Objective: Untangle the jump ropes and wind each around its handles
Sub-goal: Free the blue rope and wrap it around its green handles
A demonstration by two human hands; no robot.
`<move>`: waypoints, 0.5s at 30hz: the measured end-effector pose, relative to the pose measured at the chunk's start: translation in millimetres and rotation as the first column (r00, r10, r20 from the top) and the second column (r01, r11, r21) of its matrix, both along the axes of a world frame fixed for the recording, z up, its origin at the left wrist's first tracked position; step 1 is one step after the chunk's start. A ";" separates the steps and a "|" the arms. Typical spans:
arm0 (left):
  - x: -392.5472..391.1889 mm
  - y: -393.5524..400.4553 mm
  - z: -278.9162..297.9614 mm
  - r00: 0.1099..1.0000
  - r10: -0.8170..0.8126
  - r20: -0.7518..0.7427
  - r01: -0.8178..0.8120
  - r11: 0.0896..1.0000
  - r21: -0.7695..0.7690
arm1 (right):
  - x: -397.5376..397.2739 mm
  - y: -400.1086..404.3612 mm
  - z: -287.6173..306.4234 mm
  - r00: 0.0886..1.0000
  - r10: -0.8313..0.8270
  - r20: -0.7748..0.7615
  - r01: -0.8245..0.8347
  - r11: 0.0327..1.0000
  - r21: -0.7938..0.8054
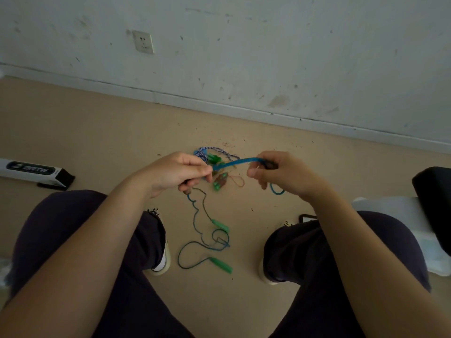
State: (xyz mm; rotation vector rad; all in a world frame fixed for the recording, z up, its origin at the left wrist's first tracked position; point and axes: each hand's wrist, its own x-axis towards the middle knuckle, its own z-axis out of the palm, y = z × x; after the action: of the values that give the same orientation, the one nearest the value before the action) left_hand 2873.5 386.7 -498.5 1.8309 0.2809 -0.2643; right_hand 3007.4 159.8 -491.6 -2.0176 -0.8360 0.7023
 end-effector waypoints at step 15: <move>6.9 -2.3 -9.1 0.987 0.142 0.077 -0.148 0.987 0.070 | 3.5 8.0 -9.4 0.992 -0.110 -0.063 0.118 0.982 0.148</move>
State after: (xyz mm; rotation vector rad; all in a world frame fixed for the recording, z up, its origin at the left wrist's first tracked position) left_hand 2880.4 384.4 -507.6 1.8799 0.3765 -0.0869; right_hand 3010.9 167.8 -501.1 -1.8850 -0.7143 0.6079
